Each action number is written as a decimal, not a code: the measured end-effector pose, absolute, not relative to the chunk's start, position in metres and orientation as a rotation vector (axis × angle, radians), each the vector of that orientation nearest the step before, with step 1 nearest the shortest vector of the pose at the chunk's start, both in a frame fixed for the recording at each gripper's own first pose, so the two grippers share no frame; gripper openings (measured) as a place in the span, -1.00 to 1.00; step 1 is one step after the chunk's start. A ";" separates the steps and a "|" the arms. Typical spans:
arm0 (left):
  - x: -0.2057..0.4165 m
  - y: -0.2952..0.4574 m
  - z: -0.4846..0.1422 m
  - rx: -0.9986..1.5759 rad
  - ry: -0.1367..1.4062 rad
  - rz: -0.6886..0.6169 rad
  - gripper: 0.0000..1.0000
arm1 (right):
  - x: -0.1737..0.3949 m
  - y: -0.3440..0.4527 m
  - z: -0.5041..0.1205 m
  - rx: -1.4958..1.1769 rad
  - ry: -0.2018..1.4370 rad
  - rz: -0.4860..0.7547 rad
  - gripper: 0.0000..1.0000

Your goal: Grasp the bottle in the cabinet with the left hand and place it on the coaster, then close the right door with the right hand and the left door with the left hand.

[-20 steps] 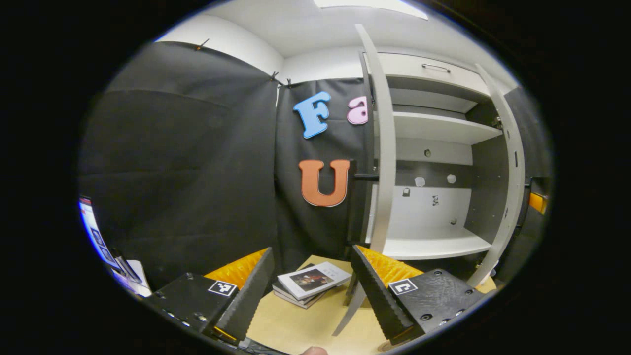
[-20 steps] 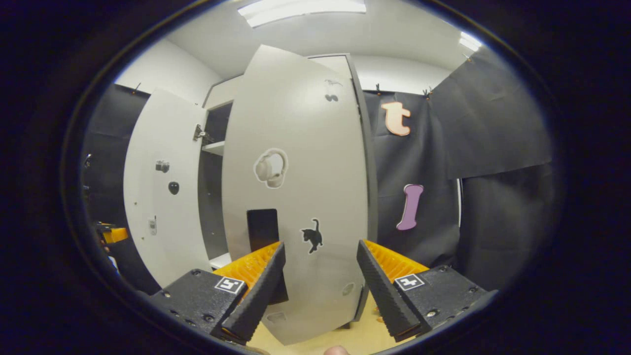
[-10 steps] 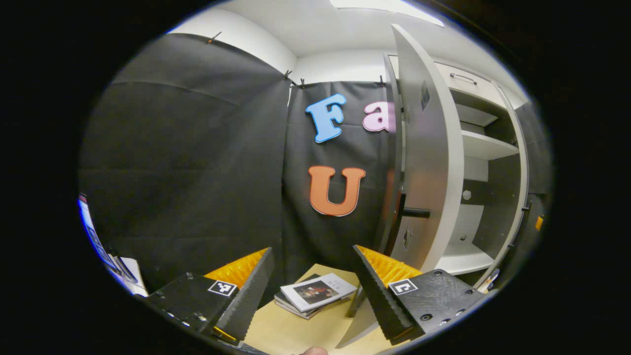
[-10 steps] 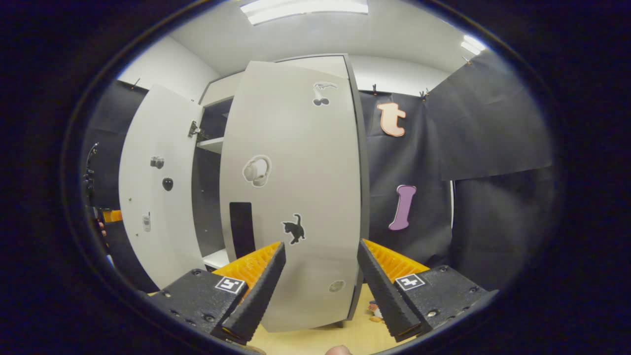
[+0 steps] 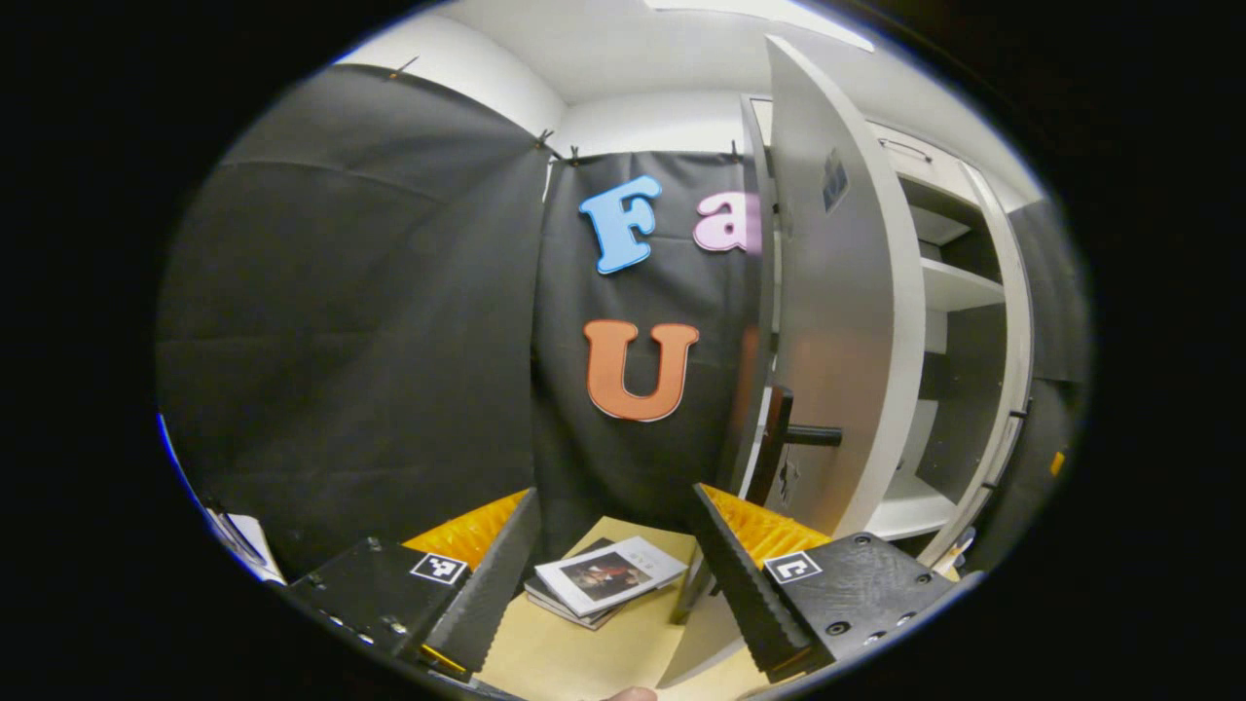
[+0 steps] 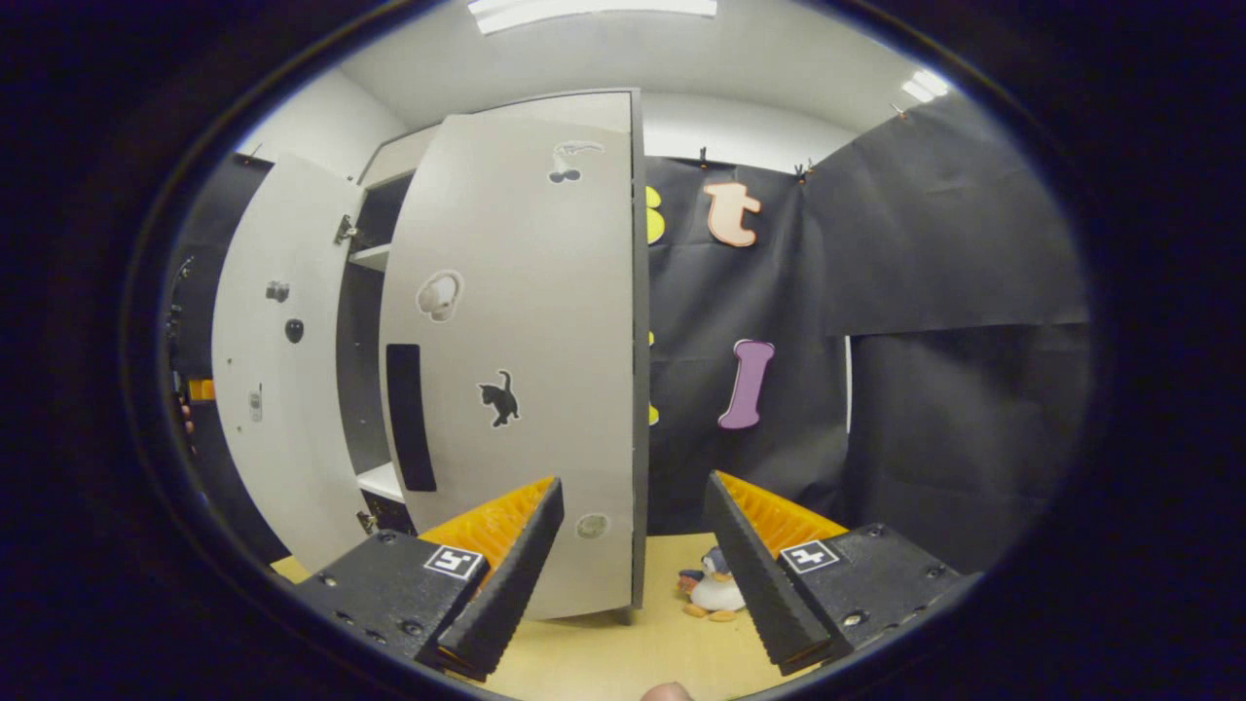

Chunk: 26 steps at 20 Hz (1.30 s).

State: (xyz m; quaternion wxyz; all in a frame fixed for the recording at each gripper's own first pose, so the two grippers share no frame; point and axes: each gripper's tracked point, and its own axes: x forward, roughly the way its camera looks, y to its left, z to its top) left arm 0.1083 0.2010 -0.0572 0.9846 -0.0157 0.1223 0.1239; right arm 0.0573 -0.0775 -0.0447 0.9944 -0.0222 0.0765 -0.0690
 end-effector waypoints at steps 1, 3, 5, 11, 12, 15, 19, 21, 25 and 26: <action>0.108 0.199 -0.056 -0.007 0.246 0.251 0.91 | 0.056 -0.080 -0.045 -0.030 0.155 -0.138 0.92; 0.110 0.193 -0.057 -0.013 0.254 0.251 0.90 | 0.052 -0.088 -0.044 -0.010 0.153 -0.144 0.92; 0.108 0.185 -0.057 -0.041 0.258 0.231 1.00 | 0.048 -0.096 -0.042 -0.007 0.150 -0.154 0.92; 0.108 0.155 -0.058 -0.092 0.260 0.179 0.94 | 0.036 -0.106 -0.042 0.021 0.148 -0.152 0.92; 0.109 0.145 -0.059 -0.098 0.261 0.154 0.89 | 0.036 -0.108 -0.042 0.021 0.150 -0.152 0.92; 0.113 0.112 -0.060 -0.112 0.262 0.074 0.77 | 0.033 -0.113 -0.043 0.015 0.152 -0.162 0.92; 0.121 0.083 -0.061 -0.106 0.257 0.004 0.76 | 0.024 -0.114 -0.041 0.026 0.143 -0.159 0.92; 0.126 0.075 -0.061 -0.113 0.253 -0.006 0.88 | 0.019 -0.121 -0.044 0.024 0.149 -0.175 0.92; 0.135 0.059 -0.063 -0.147 0.255 -0.034 1.00 | 0.015 -0.129 -0.046 0.039 0.153 -0.186 0.92; 0.137 0.054 -0.062 -0.154 0.253 -0.046 0.89 | 0.015 -0.130 -0.046 0.037 0.153 -0.188 0.92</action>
